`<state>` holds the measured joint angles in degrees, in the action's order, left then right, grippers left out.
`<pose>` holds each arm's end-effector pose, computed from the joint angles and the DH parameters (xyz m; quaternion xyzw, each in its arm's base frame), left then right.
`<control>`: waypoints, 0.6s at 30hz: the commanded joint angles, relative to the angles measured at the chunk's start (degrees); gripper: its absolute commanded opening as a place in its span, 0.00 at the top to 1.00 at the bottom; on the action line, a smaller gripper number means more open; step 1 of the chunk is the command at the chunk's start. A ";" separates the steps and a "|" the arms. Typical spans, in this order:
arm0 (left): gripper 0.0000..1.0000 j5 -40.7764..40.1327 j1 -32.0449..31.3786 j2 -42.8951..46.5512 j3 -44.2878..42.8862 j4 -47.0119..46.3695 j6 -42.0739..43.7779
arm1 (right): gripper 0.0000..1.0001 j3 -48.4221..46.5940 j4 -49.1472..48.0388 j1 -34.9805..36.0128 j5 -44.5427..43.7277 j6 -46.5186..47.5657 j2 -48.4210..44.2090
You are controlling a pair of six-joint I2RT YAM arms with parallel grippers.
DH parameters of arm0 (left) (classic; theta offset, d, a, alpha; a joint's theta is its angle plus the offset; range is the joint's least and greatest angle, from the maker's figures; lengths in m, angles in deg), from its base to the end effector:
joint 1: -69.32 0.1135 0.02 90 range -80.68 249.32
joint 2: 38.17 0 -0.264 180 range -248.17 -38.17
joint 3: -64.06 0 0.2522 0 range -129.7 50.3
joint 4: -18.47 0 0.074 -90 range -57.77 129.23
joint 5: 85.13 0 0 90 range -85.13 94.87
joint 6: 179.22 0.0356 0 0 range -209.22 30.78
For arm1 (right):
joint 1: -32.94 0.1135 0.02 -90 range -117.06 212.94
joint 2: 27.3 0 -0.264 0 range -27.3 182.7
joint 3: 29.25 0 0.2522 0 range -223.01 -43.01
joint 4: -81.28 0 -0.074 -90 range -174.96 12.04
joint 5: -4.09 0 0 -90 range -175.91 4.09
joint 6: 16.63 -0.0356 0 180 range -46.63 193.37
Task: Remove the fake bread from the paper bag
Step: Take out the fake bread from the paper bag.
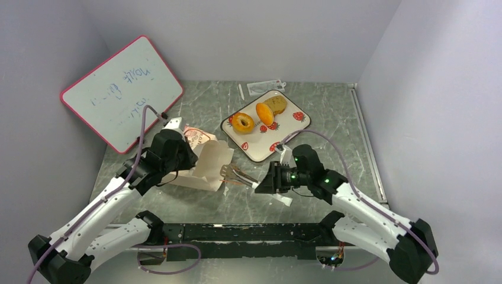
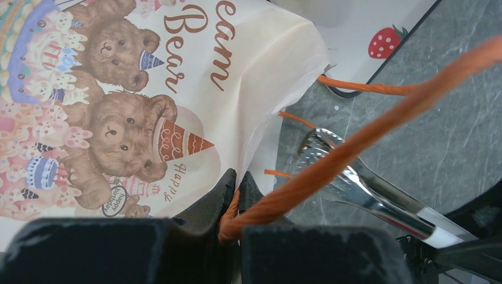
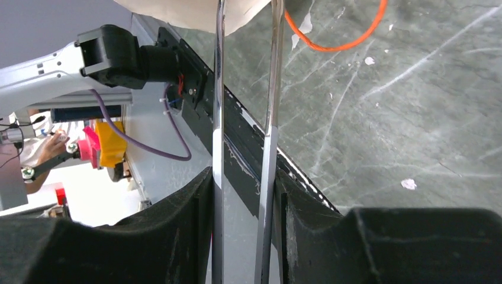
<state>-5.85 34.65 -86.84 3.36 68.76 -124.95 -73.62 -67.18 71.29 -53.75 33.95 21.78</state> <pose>0.1501 -0.0957 0.2968 -0.0490 0.8954 -0.1817 0.4034 0.1313 0.1280 0.2307 -0.1172 0.8582 0.4650 0.1830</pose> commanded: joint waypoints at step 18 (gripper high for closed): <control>0.93 6.72 -1.71 9.72 -2.41 15.17 -5.19 | 0.61 -5.50 -33.11 11.51 -4.78 -7.29 29.40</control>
<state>0.83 33.71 -79.65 3.08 75.95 -126.65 -76.63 -93.76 82.33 -57.31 27.46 49.15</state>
